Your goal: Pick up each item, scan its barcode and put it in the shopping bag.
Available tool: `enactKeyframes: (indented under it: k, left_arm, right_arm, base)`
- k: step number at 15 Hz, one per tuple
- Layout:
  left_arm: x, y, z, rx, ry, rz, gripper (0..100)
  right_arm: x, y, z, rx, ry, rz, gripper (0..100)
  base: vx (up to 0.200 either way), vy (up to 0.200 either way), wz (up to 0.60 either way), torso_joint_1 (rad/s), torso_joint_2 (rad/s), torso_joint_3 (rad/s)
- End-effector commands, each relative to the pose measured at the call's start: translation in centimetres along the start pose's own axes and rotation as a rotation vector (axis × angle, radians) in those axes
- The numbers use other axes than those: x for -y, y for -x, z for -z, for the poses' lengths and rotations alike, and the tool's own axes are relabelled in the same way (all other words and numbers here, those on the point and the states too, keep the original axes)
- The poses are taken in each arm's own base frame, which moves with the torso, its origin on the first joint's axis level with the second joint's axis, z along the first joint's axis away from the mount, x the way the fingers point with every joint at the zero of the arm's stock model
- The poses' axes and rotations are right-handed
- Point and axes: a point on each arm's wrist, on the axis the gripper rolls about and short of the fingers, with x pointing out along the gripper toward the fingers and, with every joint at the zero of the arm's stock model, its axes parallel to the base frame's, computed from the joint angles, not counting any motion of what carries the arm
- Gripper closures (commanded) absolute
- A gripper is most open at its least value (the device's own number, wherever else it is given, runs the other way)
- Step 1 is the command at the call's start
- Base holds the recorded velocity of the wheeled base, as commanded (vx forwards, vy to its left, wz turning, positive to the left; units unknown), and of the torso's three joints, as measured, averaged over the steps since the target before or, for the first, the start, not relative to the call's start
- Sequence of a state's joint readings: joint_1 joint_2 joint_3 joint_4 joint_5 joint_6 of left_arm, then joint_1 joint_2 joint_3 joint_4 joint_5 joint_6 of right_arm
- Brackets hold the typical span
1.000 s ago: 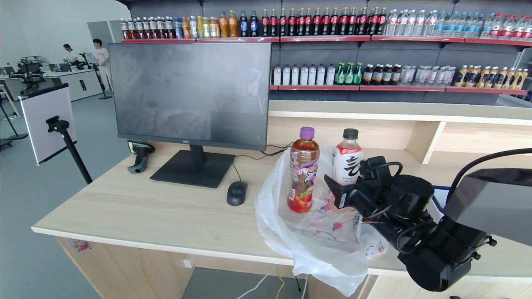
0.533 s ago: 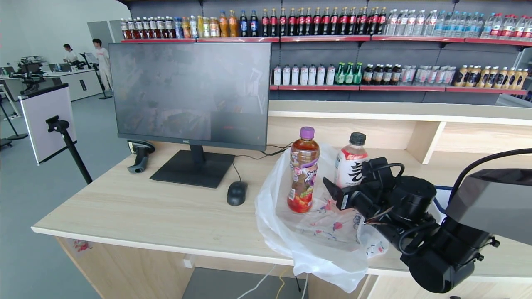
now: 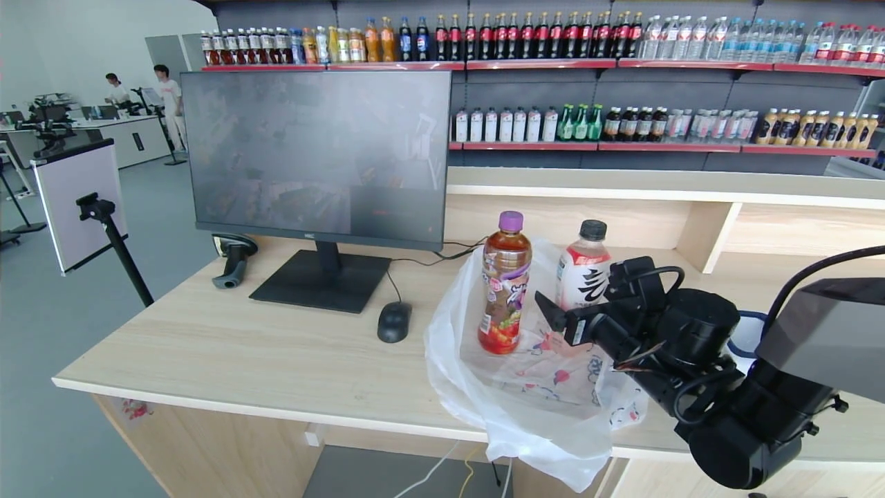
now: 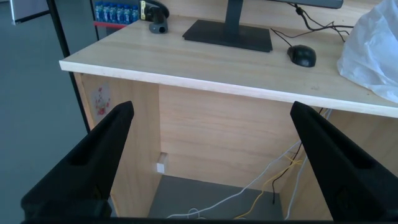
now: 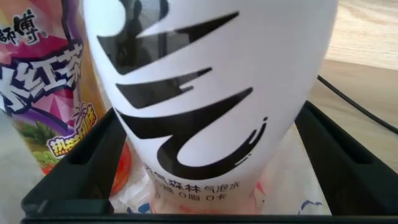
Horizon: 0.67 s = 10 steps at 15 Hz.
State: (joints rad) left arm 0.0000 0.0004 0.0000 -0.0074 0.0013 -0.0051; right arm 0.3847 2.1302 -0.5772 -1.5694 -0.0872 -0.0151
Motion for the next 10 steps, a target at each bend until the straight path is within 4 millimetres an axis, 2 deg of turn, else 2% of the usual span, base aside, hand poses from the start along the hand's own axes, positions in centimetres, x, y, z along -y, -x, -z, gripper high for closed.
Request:
enactKeyframes:
  k: [1,4,6,7,10]
  left_arm:
    - [0.0,0.0,0.0,0.001,-0.001,0.0,0]
    - [0.0,0.0,0.0,0.001,0.001,0.0,0]
    - [0.0,0.0,0.0,0.001,0.001,0.0,0]
    - [0.0,0.0,0.0,0.001,0.001,0.0,0]
    - [0.0,0.0,0.0,0.001,0.001,0.0,0]
  right_arm:
    - [0.1,0.7,-1.0,0.02,-0.002,0.0,0]
    - [0.2,1.9,-2.2,0.037,-0.003,0.002,0]
    - [0.7,3.3,-2.6,0.029,-0.002,0.013,0]
    - [1.1,4.6,-3.2,0.028,-0.002,0.022,0]
    - [1.3,5.9,-4.9,0.078,-0.03,0.023,0]
  base:
    - [0.0,0.0,0.0,0.0,0.0,0.0]
    - [0.0,0.0,0.0,0.0,0.0,0.0]
    - [0.0,0.0,0.0,0.0,0.0,0.0]
    - [0.0,0.0,0.0,0.0,0.0,0.0]
    - [-0.2,0.0,0.0,0.012,0.01,0.002]
